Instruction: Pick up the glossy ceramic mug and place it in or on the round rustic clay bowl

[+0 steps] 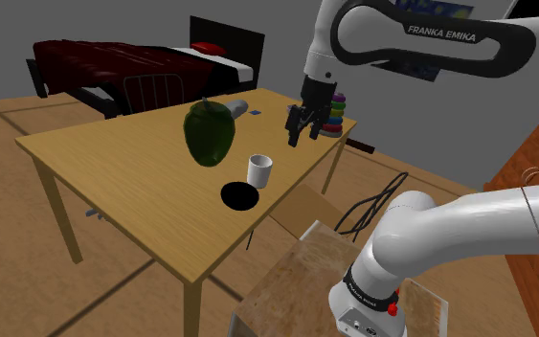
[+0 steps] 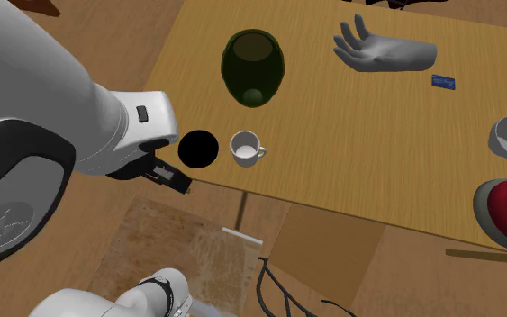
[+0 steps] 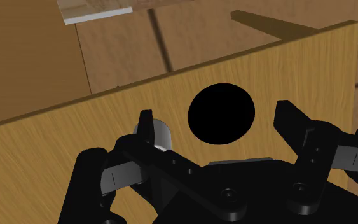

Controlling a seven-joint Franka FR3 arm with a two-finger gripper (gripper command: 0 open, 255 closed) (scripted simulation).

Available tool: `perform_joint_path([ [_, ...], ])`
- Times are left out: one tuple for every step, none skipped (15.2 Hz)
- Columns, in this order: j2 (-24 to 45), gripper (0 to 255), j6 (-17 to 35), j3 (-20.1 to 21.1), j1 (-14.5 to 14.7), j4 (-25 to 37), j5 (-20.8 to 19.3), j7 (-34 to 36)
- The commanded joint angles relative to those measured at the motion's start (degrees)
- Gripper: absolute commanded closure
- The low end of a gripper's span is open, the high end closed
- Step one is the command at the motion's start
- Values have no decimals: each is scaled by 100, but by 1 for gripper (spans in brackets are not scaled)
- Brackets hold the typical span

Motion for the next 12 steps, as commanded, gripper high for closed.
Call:
perform_joint_path([
  [0, 0, 0, 0, 0, 0, 0, 0],
  [184, 0, 175, -12, -13, -11, -25, -11],
  [373, 0, 348, -24, -27, -13, -49, -22],
  [568, 0, 517, -35, -41, -8, -73, -32],
  [767, 0, 684, -47, -55, 6, -97, -40],
  [971, 0, 847, -58, -68, 27, -120, -48],
  [1179, 0, 1006, -70, -82, 57, -143, -55],
  [1390, 0, 1161, -80, -97, 95, -166, -62],
  [1604, 0, 1311, -91, -110, 140, -188, -67],
  [1822, 0, 1456, -103, -123, 193, -211, -71],
  [2041, 0, 1596, -114, -136, 254, -233, -75],
  [2263, 0, 1730, -125, -149, 323, -254, -79],
])
